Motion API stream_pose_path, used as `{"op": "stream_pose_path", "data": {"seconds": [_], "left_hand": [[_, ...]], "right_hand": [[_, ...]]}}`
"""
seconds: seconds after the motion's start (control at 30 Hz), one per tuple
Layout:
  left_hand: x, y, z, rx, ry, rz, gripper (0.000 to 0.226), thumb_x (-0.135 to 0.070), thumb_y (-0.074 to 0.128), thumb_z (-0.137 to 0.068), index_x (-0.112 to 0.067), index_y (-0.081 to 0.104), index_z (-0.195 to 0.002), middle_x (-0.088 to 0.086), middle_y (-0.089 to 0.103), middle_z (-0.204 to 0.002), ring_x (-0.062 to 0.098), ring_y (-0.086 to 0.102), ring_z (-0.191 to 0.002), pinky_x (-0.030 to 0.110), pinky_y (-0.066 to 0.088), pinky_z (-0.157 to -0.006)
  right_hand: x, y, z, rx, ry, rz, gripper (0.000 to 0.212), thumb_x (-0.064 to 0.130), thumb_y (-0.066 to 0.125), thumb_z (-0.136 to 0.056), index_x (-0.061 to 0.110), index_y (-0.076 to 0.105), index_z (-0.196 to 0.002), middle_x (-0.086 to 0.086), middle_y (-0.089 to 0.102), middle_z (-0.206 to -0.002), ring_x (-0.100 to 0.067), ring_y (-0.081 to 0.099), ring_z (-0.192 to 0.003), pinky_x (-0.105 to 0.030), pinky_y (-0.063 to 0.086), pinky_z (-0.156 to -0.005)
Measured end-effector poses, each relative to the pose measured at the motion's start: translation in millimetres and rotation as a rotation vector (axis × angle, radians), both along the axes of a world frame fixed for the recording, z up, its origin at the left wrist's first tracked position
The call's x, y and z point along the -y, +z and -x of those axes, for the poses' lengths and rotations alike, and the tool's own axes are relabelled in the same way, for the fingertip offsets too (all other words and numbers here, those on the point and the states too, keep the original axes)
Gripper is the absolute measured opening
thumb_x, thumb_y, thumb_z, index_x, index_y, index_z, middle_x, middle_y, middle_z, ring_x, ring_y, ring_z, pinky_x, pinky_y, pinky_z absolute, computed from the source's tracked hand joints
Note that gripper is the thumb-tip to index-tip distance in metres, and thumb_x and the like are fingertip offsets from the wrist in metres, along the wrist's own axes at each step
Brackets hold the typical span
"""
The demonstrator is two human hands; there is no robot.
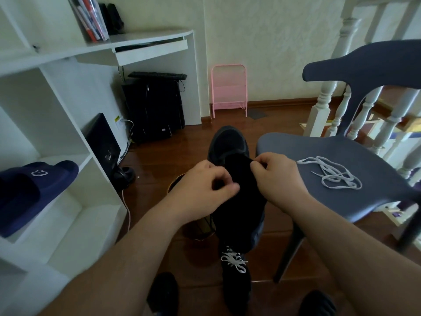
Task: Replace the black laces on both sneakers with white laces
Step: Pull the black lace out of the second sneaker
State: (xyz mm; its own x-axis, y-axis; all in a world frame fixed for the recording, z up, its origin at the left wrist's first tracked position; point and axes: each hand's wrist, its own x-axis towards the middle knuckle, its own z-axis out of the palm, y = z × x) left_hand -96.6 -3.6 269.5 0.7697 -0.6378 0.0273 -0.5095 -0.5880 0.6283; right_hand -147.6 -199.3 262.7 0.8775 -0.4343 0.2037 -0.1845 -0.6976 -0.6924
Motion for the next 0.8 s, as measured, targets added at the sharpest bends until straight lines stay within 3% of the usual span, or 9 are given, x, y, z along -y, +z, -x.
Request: {"op": "stream_pose_path", "data": {"seconds": [0.13, 0.27, 0.37, 0.47, 0.57, 0.63, 0.73, 0.8], "left_hand": [[-5.1, -1.9, -5.3, 0.008, -0.065, -0.086, 0.002, -0.044, 0.069, -0.098, -0.043, 0.07, -0.098, -0.016, 0.054, -0.107, 0.003, 0.057, -0.095, 0.025, 0.048, -0.082], [-13.6, -1.9, -12.2, -0.14, -0.036, 0.068, 0.017, -0.028, 0.065, -0.104, -0.042, 0.071, -0.097, -0.012, 0.067, -0.087, 0.003, 0.061, -0.072, 0.03, 0.052, -0.07], [-25.2, -5.1, -24.5, -0.075, 0.127, 0.118, 0.025, -0.021, 0.058, -0.107, -0.041, 0.07, -0.096, -0.013, 0.068, -0.091, 0.009, 0.063, -0.078, 0.032, 0.05, -0.069], [-42.3, -15.2, -44.9, 0.106, 0.28, -0.164, 0.031, -0.015, 0.055, -0.106, -0.044, 0.064, -0.099, -0.002, 0.067, -0.113, 0.018, 0.061, -0.082, 0.033, 0.046, -0.062], [-46.0, -23.6, -50.6, 0.05, 0.266, -0.419, 0.031, -0.014, 0.06, -0.104, -0.044, 0.065, -0.109, 0.0, 0.063, -0.131, 0.023, 0.064, -0.106, 0.035, 0.054, -0.078], [-37.9, -22.1, -45.4, 0.022, 0.225, -0.285, 0.017, -0.028, 0.055, -0.108, -0.037, 0.069, -0.112, -0.001, 0.066, -0.127, 0.024, 0.064, -0.113, 0.041, 0.056, -0.089], [-15.9, -9.7, -23.8, -0.093, 0.195, 0.088, 0.029, -0.057, 0.05, -0.105, -0.034, 0.066, -0.099, -0.005, 0.069, -0.099, 0.02, 0.066, -0.095, 0.041, 0.054, -0.08], [-0.5, -8.3, -9.2, -0.136, 0.175, 0.173, 0.033, -0.069, 0.059, -0.094, -0.037, 0.059, -0.103, -0.008, 0.065, -0.099, 0.016, 0.065, -0.091, 0.04, 0.054, -0.075]], "right_hand": [[4.2, -0.6, 0.5, -0.017, 0.013, 0.021, 0.03, 0.028, 0.054, -0.099, 0.009, 0.068, -0.081, -0.008, 0.066, -0.069, -0.028, 0.065, -0.067, -0.044, 0.055, -0.061], [10.4, 1.0, 1.4, -0.015, -0.017, 0.034, 0.031, 0.026, 0.053, -0.099, 0.005, 0.066, -0.079, -0.012, 0.065, -0.07, -0.032, 0.064, -0.07, -0.042, 0.053, -0.06], [14.8, 4.2, 2.7, 0.005, -0.038, 0.023, 0.031, 0.024, 0.054, -0.098, 0.002, 0.065, -0.08, -0.015, 0.066, -0.072, -0.035, 0.064, -0.072, -0.045, 0.053, -0.061], [15.8, 4.0, 3.2, 0.004, -0.04, 0.012, 0.03, 0.024, 0.054, -0.098, 0.001, 0.067, -0.082, -0.017, 0.067, -0.073, -0.037, 0.064, -0.072, -0.047, 0.055, -0.061], [15.0, 2.3, 2.8, -0.003, -0.035, 0.015, 0.03, 0.024, 0.054, -0.097, 0.003, 0.067, -0.081, -0.016, 0.067, -0.071, -0.036, 0.065, -0.071, -0.047, 0.055, -0.061], [13.4, 2.3, 2.8, -0.013, -0.032, 0.012, 0.029, 0.024, 0.054, -0.097, 0.004, 0.067, -0.081, -0.014, 0.067, -0.071, -0.034, 0.066, -0.07, -0.045, 0.055, -0.06], [9.3, 1.0, 1.6, -0.023, -0.018, -0.007, 0.03, 0.024, 0.054, -0.098, 0.001, 0.067, -0.086, -0.018, 0.067, -0.074, -0.03, 0.061, -0.063, -0.038, 0.049, -0.055], [7.1, -1.3, -0.2, -0.032, -0.011, -0.044, 0.029, 0.024, 0.054, -0.098, 0.001, 0.067, -0.087, -0.018, 0.067, -0.075, -0.028, 0.058, -0.061, -0.034, 0.044, -0.054]]}}
